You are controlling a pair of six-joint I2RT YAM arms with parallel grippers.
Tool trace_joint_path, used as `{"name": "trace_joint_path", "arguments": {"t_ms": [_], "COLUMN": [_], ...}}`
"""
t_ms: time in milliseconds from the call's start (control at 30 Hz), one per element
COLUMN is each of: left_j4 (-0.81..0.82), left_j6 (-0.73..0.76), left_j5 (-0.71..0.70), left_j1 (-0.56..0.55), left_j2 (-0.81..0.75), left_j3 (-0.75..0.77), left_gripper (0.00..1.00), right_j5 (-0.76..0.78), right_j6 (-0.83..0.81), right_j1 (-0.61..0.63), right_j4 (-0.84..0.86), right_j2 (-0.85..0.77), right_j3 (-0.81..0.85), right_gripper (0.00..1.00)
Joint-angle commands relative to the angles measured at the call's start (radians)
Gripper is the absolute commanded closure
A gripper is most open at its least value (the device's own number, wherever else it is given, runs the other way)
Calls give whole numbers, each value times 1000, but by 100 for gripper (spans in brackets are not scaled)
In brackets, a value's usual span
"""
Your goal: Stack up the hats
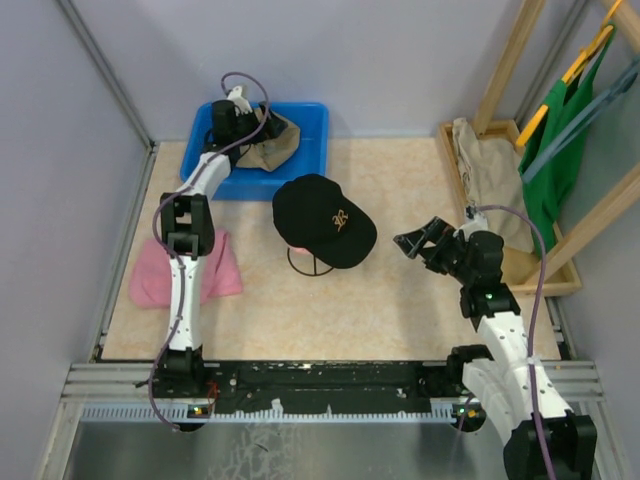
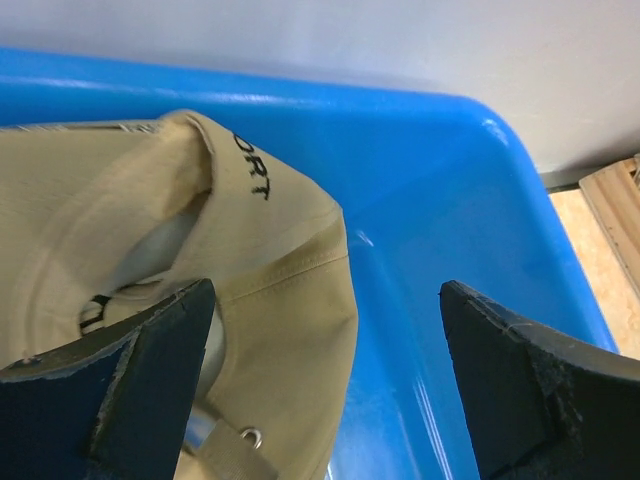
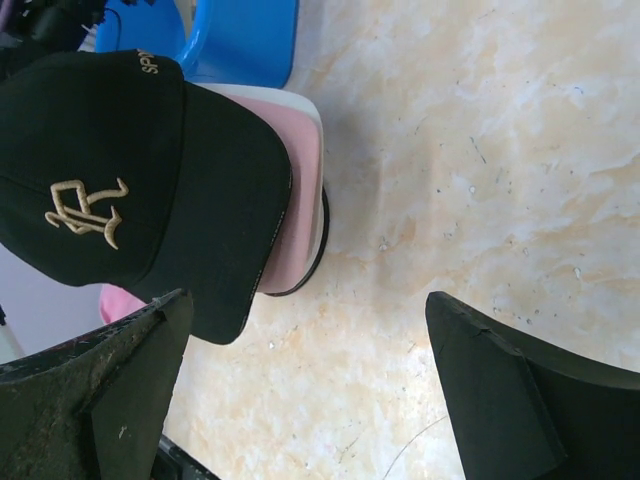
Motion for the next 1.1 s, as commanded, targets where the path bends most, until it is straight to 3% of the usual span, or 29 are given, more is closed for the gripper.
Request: {"name": "trace_joint_path", "arguments": {"t_ms": [0, 467, 800, 1067], "left_j4": [92, 234, 216, 203], "left_j6": [10, 10, 3, -44], "left_j5": [-85, -235, -297, -365], "left_j1": [-10, -7, -2, 18], "left_j2": [42, 168, 222, 240], "left_j3": [36, 122, 162, 157], "left_gripper": [1, 1, 1, 11], "right_j5": [43, 85, 88, 105], "right_j6": [1, -2, 7, 3], "right_j1": [-8, -9, -9, -9], "right_j4": [-15, -45, -46, -94], "right_j2": [-38, -46, -45, -82], "right_j3": [67, 87, 99, 117], "right_gripper": [1, 1, 1, 1]}}
